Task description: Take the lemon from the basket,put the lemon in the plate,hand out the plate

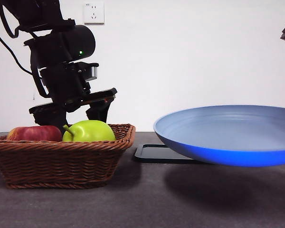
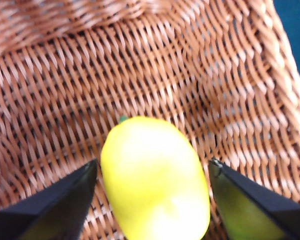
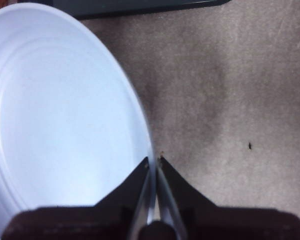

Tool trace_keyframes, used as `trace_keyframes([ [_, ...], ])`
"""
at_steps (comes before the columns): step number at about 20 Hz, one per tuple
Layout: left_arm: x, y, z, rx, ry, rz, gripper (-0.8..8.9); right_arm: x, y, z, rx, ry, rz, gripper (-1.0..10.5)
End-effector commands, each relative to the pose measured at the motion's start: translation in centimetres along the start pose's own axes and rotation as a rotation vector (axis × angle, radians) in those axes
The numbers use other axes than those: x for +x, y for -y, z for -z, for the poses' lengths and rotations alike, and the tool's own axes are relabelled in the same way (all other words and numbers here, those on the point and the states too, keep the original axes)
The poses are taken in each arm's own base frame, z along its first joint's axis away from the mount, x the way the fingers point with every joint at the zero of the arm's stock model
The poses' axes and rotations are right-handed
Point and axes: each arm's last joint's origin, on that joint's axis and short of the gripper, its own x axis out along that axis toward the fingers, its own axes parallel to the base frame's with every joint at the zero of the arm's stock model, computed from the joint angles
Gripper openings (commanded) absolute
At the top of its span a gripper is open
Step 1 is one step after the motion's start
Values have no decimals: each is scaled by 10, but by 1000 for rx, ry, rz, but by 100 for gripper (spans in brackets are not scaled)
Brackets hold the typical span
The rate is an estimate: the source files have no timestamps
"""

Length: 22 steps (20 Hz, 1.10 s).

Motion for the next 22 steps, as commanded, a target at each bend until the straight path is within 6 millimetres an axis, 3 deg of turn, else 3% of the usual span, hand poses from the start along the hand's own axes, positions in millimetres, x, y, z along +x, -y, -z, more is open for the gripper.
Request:
trace_keyframes([
  [1,4,2,-3,40,-5,-8,217,-1,-2,-4,-12,17,-7,4],
  [4,-8,-1,-7,59,46,-39,191,-1,-2,-4,-12,18,-7,4],
  [7,-65,4,-11,69,184,19,191,-1,-2,-4,-3,18,-9,4],
  [10,-131,31,-1,164,337,269,191,-2,-4,-3,15,-2,-94,3],
  [12,-153,64,13,265,367,394,191,-2,-5,-3,31,-7,-110,3],
  [17,-138,148,48,495,315,425,192,-2,-4,-1,56,-30,-105,3],
  [20,-117,179,62,604,323,335,193,-2,-4,1,63,-51,-100,4],
  [22,-101,189,66,622,297,326,193,-2,-3,2,68,-63,-97,4],
])
